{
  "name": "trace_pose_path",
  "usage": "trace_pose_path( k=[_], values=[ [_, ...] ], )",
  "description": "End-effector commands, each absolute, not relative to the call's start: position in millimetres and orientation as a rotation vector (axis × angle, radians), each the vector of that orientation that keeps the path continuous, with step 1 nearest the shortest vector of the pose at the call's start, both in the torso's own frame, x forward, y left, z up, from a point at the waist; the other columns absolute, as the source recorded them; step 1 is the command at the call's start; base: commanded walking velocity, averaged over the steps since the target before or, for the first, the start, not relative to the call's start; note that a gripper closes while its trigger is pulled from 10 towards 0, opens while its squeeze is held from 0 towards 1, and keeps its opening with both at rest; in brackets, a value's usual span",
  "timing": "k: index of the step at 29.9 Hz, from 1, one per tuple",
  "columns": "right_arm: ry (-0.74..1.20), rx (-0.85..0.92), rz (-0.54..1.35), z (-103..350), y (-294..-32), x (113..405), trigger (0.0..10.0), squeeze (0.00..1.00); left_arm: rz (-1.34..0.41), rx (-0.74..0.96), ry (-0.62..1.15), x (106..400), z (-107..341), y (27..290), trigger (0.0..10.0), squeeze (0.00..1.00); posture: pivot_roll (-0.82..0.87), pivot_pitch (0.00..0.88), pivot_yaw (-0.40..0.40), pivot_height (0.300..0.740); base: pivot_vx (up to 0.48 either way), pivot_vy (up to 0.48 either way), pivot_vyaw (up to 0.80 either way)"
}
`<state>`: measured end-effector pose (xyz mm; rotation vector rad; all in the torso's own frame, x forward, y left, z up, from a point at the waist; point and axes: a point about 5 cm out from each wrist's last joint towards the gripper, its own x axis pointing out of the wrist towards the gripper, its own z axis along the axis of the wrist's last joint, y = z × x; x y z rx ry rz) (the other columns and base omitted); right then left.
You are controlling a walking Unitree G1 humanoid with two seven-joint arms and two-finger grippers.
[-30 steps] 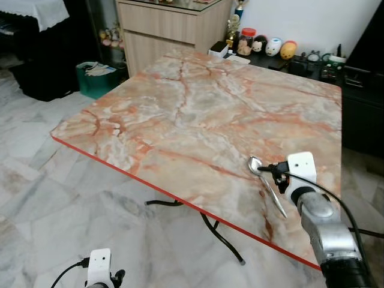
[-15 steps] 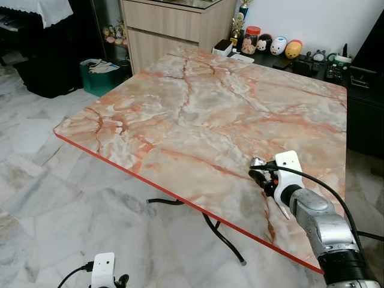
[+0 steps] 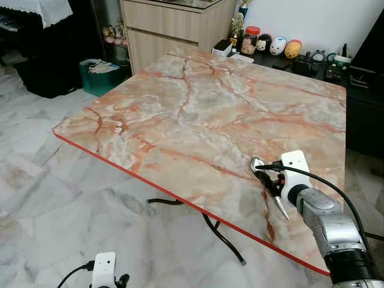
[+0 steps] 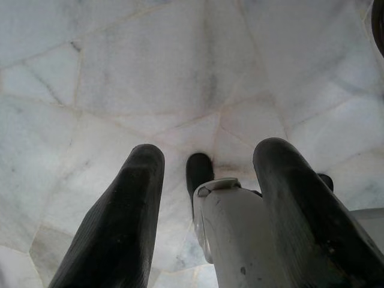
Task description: Setting the table
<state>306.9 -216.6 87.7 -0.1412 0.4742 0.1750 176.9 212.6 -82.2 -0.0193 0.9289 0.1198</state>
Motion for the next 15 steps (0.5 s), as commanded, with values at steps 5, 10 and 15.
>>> trace_pose_path(
  k=[5, 10, 15],
  values=[
    [0.506, -0.127, 0.155, 81.3, -219.8, 303.8, 10.0, 0.00, 0.108, -0.016, 0.958, 173.5, -84.0, 213.8, 10.0, 0.00, -0.09, 0.000, -0.033, 0.740, 0.000, 0.000, 0.00],
    [0.531, -0.066, 0.132, 72.8, -221.3, 301.9, 10.0, 0.00, 0.107, -0.013, 0.959, 173.6, -83.8, 214.5, 10.0, 0.00, -0.09, 0.000, -0.032, 0.740, 0.000, 0.000, 0.00],
    [0.545, -0.044, 0.124, 67.5, -221.0, 300.2, 10.0, 0.00, 0.103, -0.008, 0.961, 173.7, -83.8, 214.5, 10.0, 0.00, -0.08, 0.000, -0.032, 0.740, 0.000, 0.000, 0.00]
  ],
)
